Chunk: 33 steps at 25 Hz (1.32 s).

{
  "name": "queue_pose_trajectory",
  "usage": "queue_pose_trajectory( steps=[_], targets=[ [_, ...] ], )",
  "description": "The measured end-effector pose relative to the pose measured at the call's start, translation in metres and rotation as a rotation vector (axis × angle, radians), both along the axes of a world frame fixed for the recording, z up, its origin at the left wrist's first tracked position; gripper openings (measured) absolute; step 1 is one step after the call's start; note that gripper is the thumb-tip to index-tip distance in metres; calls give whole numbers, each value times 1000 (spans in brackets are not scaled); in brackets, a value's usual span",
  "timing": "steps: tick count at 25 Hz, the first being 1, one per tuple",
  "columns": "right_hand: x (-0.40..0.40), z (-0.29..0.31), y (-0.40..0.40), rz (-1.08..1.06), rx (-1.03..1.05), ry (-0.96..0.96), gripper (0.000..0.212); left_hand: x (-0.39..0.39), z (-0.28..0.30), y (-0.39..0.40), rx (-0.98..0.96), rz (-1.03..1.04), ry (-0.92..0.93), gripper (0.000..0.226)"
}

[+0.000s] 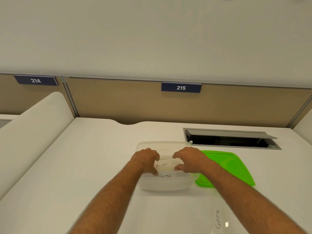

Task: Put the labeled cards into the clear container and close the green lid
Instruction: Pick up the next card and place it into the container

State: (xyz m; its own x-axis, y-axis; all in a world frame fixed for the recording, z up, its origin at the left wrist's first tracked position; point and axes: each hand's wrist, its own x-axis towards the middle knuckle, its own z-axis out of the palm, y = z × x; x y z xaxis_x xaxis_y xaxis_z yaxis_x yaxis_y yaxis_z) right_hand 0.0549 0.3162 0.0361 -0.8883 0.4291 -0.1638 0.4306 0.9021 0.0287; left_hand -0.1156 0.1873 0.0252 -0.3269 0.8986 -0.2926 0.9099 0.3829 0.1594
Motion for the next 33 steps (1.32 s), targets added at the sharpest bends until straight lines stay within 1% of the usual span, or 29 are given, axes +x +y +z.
queue_pose_trajectory(
  steps=[2, 4, 5, 6, 8, 11, 16, 19, 21, 23, 25, 27, 29, 31, 33],
  targets=[
    [13, 3, -6, 13, 64, 243, 50, 6, 6, -5, 134, 21, 14, 65],
    [27, 3, -10, 35, 160, 499, 51, 19, 10, -11, 302, 24, 56, 68],
    [34, 1, -11, 51, 219, 589, 53, 27, 10, -14, 391, 27, 89, 72],
    [42, -1, -12, 53, 264, 632, 55, 36, 10, -17, 468, 32, 123, 77],
    [56, -5, -15, 19, 298, 616, 64, 52, 3, -21, 557, 61, 160, 89],
    [79, -9, -23, -71, 287, 546, 80, 72, -8, -27, 632, 82, 203, 99],
    [114, -20, -37, -206, 262, 437, 86, 99, -20, -40, 629, 53, 221, 102],
    [133, -33, -43, -300, 175, 441, 87, 114, -24, -47, 595, 22, 204, 101],
    [143, -41, -49, -401, 112, 466, 88, 126, -28, -52, 569, -6, 174, 100],
    [150, -41, -60, -553, 4, 505, 86, 141, -35, -56, 533, -30, 114, 98],
    [155, -44, -70, -746, -160, 542, 85, 158, -44, -60, 472, -55, 80, 97],
    [158, -47, -76, -912, -285, 533, 80, 173, -54, -63, 459, -77, 95, 95],
    [160, -47, -84, -1010, -396, 511, 71, 183, -58, -64, 478, -83, 92, 94],
    [162, -44, -94, -1047, -498, 473, 53, 191, -61, -66, 517, -85, 87, 93],
    [162, -44, -102, -1056, -558, 481, 29, 199, -60, -72, 505, -104, 30, 100]
  ],
)
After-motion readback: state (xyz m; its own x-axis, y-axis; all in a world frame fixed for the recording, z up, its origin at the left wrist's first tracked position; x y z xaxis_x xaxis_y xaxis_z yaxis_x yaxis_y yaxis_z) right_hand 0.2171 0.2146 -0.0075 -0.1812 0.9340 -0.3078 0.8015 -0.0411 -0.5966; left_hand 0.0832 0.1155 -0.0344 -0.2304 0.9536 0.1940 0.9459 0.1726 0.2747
